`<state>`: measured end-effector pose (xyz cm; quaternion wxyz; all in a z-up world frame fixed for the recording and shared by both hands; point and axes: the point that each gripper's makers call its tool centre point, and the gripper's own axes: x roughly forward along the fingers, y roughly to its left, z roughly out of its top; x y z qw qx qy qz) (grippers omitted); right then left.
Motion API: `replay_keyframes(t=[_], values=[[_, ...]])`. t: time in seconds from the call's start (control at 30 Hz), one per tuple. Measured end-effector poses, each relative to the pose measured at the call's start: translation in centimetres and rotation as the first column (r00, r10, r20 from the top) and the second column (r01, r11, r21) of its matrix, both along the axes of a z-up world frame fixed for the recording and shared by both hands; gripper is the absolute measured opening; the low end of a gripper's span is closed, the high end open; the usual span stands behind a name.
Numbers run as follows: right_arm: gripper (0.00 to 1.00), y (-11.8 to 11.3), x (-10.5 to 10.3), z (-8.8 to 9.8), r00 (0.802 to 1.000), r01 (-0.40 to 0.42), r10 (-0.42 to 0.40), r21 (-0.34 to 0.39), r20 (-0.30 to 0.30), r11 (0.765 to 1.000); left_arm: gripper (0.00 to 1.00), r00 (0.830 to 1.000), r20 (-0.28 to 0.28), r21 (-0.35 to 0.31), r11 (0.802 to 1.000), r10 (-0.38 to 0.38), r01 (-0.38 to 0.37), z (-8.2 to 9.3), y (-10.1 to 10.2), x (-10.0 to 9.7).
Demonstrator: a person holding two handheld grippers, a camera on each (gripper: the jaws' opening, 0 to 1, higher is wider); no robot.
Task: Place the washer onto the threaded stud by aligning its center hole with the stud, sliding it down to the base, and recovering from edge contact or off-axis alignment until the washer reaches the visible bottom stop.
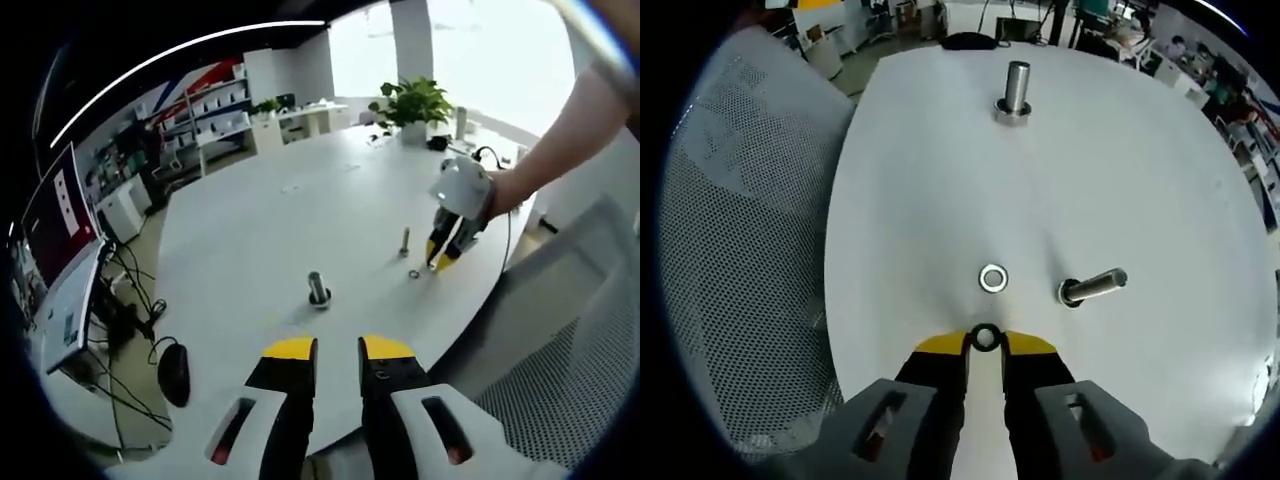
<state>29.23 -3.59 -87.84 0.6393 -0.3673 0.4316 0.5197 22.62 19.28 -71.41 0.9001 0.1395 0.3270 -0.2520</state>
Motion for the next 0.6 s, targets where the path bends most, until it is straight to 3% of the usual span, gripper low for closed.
replay_keyframes(t=[0.6], values=[[0.15, -0.17, -0.10, -0.13, 1.000, 0.021, -0.021, -0.063, 0.008, 0.998, 0.14, 1.000, 0.028, -0.012, 1.000, 0.009, -0.009, 0.58, 0.05, 0.18]])
